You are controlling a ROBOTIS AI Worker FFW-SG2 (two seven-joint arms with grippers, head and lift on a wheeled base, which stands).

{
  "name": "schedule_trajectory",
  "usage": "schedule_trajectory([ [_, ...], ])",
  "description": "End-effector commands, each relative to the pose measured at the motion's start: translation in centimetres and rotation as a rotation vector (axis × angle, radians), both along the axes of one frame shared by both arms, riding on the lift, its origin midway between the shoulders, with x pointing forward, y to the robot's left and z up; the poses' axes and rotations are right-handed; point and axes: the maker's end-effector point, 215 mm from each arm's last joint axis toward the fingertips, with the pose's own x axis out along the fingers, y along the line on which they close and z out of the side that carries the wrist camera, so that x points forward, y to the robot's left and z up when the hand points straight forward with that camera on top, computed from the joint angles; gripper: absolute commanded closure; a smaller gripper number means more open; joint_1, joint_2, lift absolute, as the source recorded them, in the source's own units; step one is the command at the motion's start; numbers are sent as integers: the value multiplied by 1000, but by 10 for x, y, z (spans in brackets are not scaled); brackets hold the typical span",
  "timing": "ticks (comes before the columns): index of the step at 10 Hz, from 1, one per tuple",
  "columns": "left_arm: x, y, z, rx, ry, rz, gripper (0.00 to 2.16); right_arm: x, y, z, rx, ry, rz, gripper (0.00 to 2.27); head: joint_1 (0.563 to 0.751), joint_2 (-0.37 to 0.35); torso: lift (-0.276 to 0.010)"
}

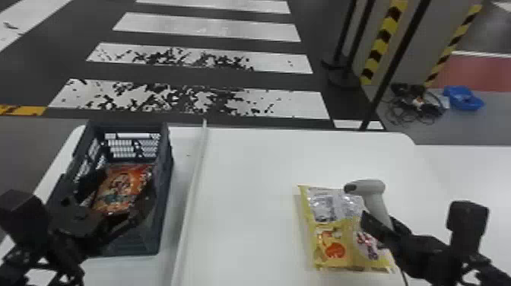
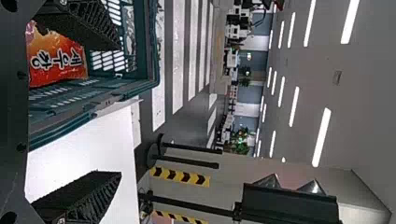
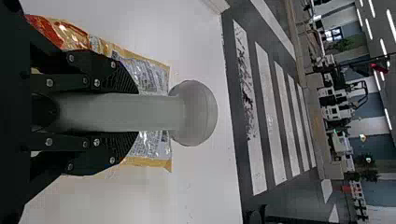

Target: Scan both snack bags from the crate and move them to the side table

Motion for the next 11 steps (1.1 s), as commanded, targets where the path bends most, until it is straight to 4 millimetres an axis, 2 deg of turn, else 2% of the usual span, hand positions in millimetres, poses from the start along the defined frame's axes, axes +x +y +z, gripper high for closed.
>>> schedule_trajectory([
  [1,-1,0,1,-2,1,2,36,6,-46,21,-16,-26,-49,2243,695,-124,-95],
  [2,-1,-1,1,-7,1,3,36,16,-77,22,-26,-26,-84,2243,695,-160,-95],
  [3,-2,-3,1,-13,1,2,36,26,-104,16,-21,-16,-109,2243,695,-197,-95],
  [5,-4,-4,-2,-13,3,7,36,41,-146,-10,9,27,-140,2243,695,-249,-95],
  [7,-6,-1,-4,-17,9,23,36,54,-161,-29,32,21,-128,2243,695,-299,-95],
  [11,-6,-2,-3,-17,3,43,39,67,-165,-62,8,8,-105,2243,695,-316,-95],
])
